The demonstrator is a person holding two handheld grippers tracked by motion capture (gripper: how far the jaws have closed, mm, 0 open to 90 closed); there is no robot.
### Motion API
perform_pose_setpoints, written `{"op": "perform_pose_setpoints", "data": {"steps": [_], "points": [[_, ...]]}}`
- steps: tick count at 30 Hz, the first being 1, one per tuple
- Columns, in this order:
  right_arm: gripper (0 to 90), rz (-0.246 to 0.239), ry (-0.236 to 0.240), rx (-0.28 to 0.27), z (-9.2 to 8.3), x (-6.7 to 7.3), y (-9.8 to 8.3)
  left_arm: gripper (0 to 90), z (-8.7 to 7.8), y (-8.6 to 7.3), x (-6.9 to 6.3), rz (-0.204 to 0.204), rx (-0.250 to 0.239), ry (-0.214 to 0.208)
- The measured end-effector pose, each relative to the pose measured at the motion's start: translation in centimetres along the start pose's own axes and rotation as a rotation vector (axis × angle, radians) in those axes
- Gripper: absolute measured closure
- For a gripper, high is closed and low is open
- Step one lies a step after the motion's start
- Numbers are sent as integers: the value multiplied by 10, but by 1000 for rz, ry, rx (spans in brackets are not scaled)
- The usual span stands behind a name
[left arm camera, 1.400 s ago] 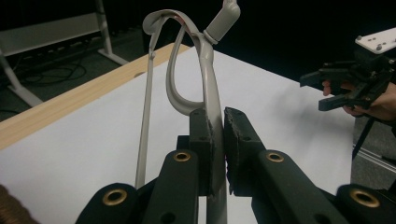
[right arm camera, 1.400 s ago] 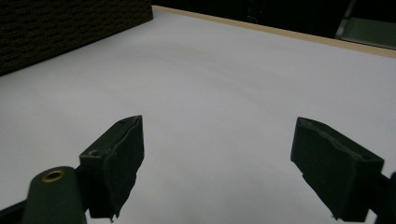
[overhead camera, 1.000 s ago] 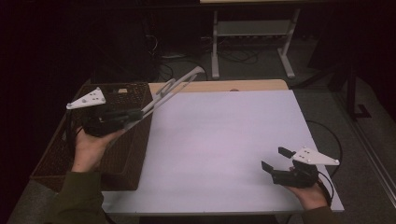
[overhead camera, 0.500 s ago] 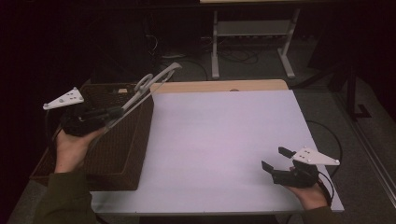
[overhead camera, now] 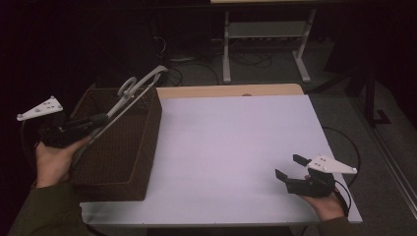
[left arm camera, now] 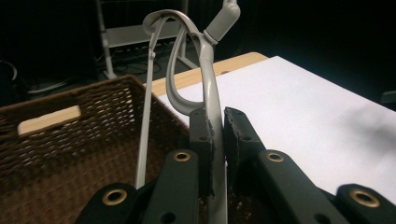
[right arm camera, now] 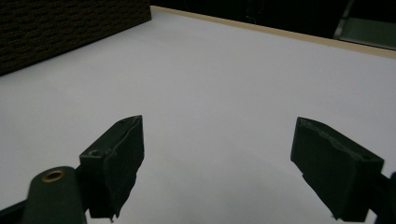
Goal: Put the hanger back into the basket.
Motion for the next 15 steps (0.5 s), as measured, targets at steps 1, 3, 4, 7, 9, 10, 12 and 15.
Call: {"op": "perform_pose_setpoints", "data": {"steps": [1, 3, 4, 7, 9, 10, 12, 15], "points": [[164, -1, 0, 0, 0, 0, 0, 827, -3, -2, 2, -3, 5, 7], [164, 1, -1, 0, 0, 0, 0, 827, -9, -5, 8, -5, 10, 21], [164, 1, -2, -2, 0, -1, 0, 827, -12, -7, 10, -11, 13, 27], [164, 0, -3, -1, 0, -1, 0, 827, -20, -13, 14, -18, 29, 30], [164, 1, -4, -1, 0, -1, 0, 827, -23, -18, 16, -17, 48, 37], [164, 2, -5, -2, 0, -1, 0, 827, -26, -21, 18, -17, 58, 41], [164, 3, -6, -1, 1, -2, 0, 827, -31, -26, 20, -20, 69, 46], [164, 7, -10, 0, 1, -2, 0, 827, -39, -37, 24, -39, 76, 43]]}}
Point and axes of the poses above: each handheld gripper's, and its own axes: z roughly forward along the jaws, y roughly out of its top, x roughly to its left, the point moved 10 cm from there along z, roughly forward along the jaws, and after that the axes turned 6 degrees about z, right-handed, at the moved point
